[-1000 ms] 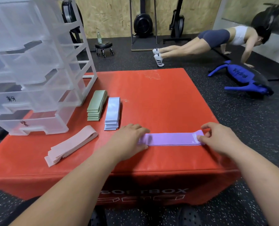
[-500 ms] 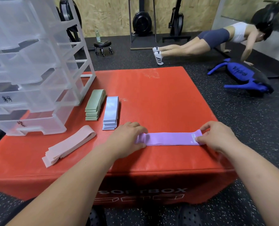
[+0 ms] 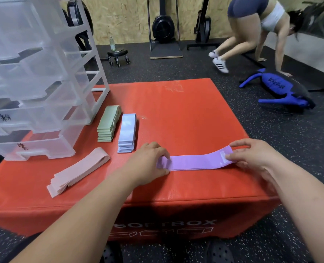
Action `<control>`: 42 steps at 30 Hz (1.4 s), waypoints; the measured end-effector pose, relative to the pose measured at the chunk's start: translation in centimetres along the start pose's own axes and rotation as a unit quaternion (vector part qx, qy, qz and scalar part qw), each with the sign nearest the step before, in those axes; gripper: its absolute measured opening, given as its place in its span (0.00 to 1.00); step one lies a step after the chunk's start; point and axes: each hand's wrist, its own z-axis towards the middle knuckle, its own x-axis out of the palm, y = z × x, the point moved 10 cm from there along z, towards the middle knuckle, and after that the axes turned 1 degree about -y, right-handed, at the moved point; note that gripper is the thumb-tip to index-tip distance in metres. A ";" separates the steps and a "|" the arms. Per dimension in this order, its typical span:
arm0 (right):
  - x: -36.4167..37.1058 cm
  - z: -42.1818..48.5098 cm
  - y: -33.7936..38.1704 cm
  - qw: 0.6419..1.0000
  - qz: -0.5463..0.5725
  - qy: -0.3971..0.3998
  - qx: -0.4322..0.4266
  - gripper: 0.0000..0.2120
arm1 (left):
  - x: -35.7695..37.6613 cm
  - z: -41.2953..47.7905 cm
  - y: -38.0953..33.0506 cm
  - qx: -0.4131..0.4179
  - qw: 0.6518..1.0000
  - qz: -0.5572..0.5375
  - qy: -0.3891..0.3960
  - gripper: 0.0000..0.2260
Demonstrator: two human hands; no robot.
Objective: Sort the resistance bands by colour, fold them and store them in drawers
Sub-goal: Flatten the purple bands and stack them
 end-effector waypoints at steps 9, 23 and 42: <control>4.4 -2.8 5.1 0.987 0.080 0.053 -0.127 0.21 | -1.5 1.5 -4.8 -0.078 0.912 -0.393 -0.087 0.08; 8.4 -5.1 7.8 0.952 -0.057 0.064 -0.293 0.28 | 0.9 1.8 -2.6 -0.228 0.814 -0.524 -0.104 0.16; 15.0 -2.7 5.9 0.856 -0.316 0.121 -0.392 0.42 | -5.0 -1.4 4.7 -0.261 0.825 -0.486 -0.124 0.14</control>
